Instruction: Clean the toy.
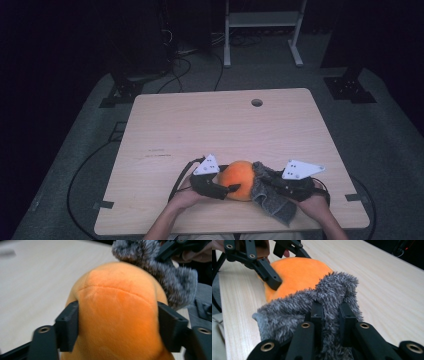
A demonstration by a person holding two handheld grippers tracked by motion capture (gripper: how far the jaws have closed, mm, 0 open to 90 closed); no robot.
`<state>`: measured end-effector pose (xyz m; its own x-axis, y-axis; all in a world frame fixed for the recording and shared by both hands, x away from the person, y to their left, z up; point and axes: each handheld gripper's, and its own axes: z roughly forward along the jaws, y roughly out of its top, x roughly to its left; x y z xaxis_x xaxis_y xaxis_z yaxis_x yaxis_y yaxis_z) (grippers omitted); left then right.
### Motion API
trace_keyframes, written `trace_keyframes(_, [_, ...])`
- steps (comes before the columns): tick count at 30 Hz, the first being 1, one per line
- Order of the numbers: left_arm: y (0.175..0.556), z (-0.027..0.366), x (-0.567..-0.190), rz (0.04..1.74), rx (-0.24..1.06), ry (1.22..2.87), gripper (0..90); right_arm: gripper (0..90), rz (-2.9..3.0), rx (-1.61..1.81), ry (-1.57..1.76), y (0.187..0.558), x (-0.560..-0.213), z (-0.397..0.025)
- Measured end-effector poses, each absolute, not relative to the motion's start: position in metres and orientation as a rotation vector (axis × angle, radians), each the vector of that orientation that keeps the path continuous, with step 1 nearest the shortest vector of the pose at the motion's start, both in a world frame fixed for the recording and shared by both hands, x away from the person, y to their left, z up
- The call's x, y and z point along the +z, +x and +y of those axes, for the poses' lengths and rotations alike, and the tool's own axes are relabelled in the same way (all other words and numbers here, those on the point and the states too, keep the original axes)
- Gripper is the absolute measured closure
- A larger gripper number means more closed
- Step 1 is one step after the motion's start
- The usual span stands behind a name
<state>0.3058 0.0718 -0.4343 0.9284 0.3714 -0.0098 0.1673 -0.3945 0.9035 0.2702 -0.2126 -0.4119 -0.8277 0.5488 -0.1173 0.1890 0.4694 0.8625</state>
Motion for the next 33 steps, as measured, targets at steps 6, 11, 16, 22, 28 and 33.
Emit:
trace_keyframes(6, [0.298, 0.057, -0.432, 0.252, 0.454, 2.063, 23.1, 76.9, 2.311, 1.307, 0.504, 0.265, -0.399, -0.182])
trace_keyframes(11, [0.310, 0.069, -0.438, 0.403, 0.303, 2.054, 6.3, 77.0, 2.339, 1.311, 0.498, 0.271, -0.416, -0.176])
trace_keyframes(16, [0.313, 0.077, -0.441, 0.397, 0.289, 2.073, 13.8, 77.0, 2.348, 1.267, 0.513, 0.272, -0.419, -0.184])
trace_keyframes(22, [0.314, 0.084, -0.445, 0.373, 0.293, 2.096, 17.1, 77.0, 2.345, 1.229, 0.593, 0.277, -0.422, -0.198])
trace_keyframes(28, [0.313, 0.087, -0.445, 0.346, 0.304, 2.111, 16.3, 77.0, 2.346, 1.246, 0.501, 0.272, -0.418, -0.175])
trace_keyframes(33, [0.312, 0.080, -0.443, 0.356, 0.323, 2.080, 8.7, 77.0, 2.339, 1.299, 0.540, 0.272, -0.424, -0.181])
